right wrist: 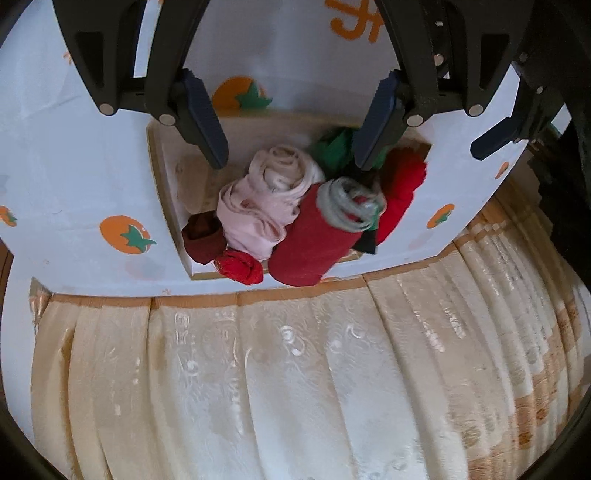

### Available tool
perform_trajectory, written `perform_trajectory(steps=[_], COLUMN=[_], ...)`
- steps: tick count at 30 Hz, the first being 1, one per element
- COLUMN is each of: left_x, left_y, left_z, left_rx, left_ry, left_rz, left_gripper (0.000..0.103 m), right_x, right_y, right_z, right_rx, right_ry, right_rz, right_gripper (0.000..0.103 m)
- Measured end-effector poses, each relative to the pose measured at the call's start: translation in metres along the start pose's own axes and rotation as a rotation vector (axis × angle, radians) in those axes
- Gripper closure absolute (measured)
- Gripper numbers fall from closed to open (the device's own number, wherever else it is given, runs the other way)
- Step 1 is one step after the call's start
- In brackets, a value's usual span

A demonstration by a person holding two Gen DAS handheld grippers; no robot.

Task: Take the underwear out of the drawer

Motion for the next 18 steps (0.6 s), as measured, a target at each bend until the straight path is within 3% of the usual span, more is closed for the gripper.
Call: perform_trajectory(steps=[9, 18], left_x=[0.004, 0.009], left_y=[0.012, 0.001], left_z=[-0.022, 0.0], left_rx=[-0.033, -0.099], left_ry=[0.012, 0.028], left_rz=[0.005, 0.023], left_gripper=[0.0, 0.0], right_x=[0.014, 0.012], right_y=[0.03, 0.032], right_z=[-0.018, -0.013], right_rx=[-0.106, -0.228], right_ry=[0.024, 0.096], right_rz=[-0.011, -0.082], right_gripper=[0.028, 0.028])
Point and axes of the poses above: each gripper's, at about its wrist camera, not at the fingertips, and y roughly against the way its jaws point, x to its left, z to its top, the point moved 5 cm from there along -y, roughly the way its jaws point, and after that the axes turned 3 degrees about -x, right-handed, at the moved point
